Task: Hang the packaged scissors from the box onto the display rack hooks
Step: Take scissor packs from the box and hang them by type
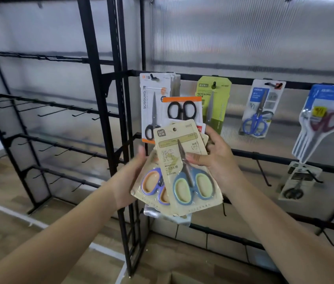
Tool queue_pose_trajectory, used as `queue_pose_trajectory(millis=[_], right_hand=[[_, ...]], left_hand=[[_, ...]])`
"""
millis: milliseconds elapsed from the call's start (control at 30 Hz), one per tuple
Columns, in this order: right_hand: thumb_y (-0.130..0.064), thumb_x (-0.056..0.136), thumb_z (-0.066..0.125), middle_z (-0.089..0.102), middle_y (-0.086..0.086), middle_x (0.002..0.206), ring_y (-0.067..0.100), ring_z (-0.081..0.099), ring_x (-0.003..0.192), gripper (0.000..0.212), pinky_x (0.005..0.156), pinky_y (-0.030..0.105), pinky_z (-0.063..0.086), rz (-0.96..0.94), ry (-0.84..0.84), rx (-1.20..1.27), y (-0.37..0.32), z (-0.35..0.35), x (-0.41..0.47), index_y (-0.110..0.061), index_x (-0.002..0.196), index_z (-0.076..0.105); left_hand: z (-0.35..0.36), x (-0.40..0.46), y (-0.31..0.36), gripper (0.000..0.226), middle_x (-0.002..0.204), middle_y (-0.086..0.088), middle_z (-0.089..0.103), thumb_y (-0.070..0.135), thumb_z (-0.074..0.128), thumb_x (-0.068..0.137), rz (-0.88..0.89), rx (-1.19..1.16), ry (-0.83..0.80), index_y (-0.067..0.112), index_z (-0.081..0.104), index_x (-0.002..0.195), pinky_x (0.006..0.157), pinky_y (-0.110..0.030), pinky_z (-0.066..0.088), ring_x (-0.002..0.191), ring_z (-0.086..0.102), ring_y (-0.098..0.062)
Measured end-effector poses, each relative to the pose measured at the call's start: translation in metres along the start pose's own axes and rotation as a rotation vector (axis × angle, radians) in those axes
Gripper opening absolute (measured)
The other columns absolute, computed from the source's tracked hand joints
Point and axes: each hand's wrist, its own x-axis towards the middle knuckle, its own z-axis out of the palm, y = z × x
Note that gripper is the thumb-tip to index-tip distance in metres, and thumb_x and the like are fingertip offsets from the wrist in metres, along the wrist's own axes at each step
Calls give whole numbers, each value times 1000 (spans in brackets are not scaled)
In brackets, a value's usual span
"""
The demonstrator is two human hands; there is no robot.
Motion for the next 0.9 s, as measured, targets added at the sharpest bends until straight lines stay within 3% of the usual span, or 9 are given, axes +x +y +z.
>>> queue_pose_trajectory(millis=[100,167,267,367,467,600,667,733,900], right_hand=[[19,73,63,73,-10,86,8,70,82,63,61,20,54,-88,-23,-10,-3,8,0,-35,105,57],[17,75,62,73,-11,87,6,69,83,62,62,19,54,-137,-6,5,-2,10,0,-36,106,56],[8,75,68,72,-6,94,10,68,91,62,69,24,55,-159,65,43,1,10,-2,-29,120,46],[-29,71,75,62,-6,109,12,63,101,71,86,35,53,-126,192,-207,1,10,-7,-36,123,27],[-55,58,74,57,-10,104,10,60,97,70,83,37,53,-29,196,-388,3,4,-19,-33,113,37],[-14,76,74,73,-1,88,21,69,84,19,76,44,57,-30,197,-273,15,-8,-31,-25,88,63],[-2,79,68,73,1,85,23,70,82,20,72,41,57,-50,274,-176,20,-15,-34,-19,87,63],[0,79,66,73,1,84,21,70,80,19,67,35,57,-70,327,-113,23,-25,-37,-15,89,61],[6,81,55,72,-3,92,11,69,85,29,65,21,54,-208,483,-93,24,-64,-58,-2,109,56]], left_hand=[[6,-5,-4,54,105,-10,71,35,86,58,-52,-41,-165,14,70,105,70,-32,56,93,69,-25],[10,-4,-5,42,103,-12,71,15,76,67,-39,-48,-150,10,67,108,68,-33,56,91,70,-27],[10,-2,-4,26,94,-8,73,10,68,73,81,-17,-116,14,71,99,63,-30,56,84,71,-24],[9,2,-6,30,84,-2,73,10,67,73,163,-9,-90,14,66,103,57,-26,55,74,71,-19],[8,8,-8,35,73,1,71,8,66,72,207,-26,-41,11,60,107,53,-23,52,64,69,-14],[14,23,-12,51,96,-7,70,11,82,64,256,-49,-18,14,63,111,69,-34,52,83,65,-26],[22,32,-14,38,102,-9,68,14,81,66,239,-46,-36,23,70,101,77,-41,48,87,59,-29],[29,42,-17,28,101,-4,72,11,75,71,234,-32,-76,28,72,93,73,-37,55,87,67,-23],[44,65,-24,34,92,-5,73,9,62,69,220,-59,-126,18,65,102,66,-30,57,82,70,-20]])
